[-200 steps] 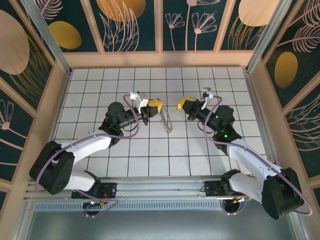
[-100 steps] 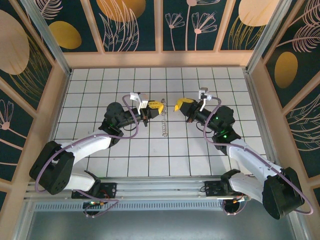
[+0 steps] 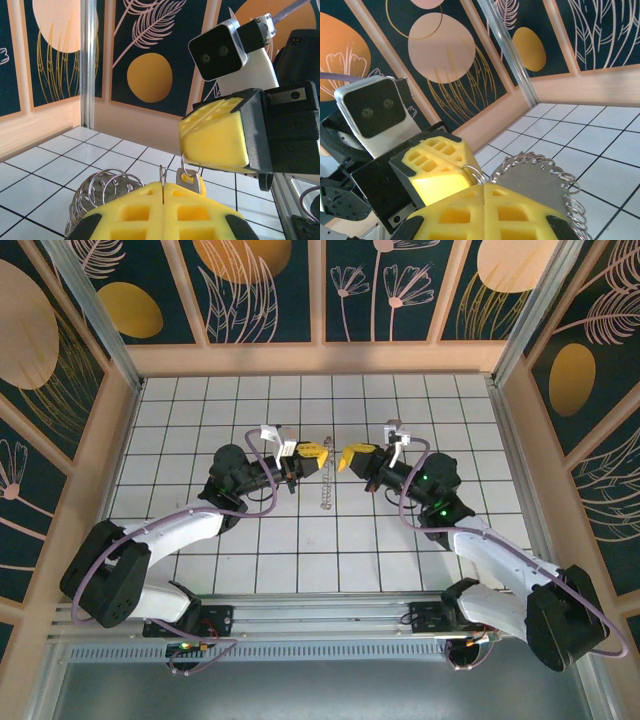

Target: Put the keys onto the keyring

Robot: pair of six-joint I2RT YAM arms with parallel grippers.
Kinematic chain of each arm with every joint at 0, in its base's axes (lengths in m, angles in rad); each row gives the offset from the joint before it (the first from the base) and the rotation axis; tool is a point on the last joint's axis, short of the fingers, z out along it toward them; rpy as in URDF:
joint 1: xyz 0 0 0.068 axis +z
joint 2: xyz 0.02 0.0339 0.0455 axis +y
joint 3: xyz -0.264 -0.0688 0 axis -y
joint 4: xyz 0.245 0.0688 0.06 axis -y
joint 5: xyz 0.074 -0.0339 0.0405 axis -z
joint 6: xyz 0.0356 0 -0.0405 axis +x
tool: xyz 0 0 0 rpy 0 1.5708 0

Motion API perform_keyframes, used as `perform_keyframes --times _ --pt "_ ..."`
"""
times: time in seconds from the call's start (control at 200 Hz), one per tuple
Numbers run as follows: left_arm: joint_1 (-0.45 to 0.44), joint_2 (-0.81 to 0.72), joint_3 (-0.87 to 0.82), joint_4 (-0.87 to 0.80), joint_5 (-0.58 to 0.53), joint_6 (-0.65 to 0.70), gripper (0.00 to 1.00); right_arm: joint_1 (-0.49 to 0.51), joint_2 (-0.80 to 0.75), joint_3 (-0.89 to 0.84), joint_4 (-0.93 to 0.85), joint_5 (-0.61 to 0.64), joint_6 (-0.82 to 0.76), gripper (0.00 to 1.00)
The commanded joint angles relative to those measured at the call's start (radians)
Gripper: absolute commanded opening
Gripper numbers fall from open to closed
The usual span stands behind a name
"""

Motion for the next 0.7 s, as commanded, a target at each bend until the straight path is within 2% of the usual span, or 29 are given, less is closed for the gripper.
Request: perform_keyframes --times 0.0,0.696 --pt "-0.007 -0.001 0.028 0.073 0.019 -0.013 0.0 0.021 0.008 0.047 0.046 -0.021 -0.025 0.0" --pt "-0.008 0.004 0.028 0.071 0.025 -0.006 0.0 0.05 0.058 0.093 0.063 -0.014 -0.029 0.0"
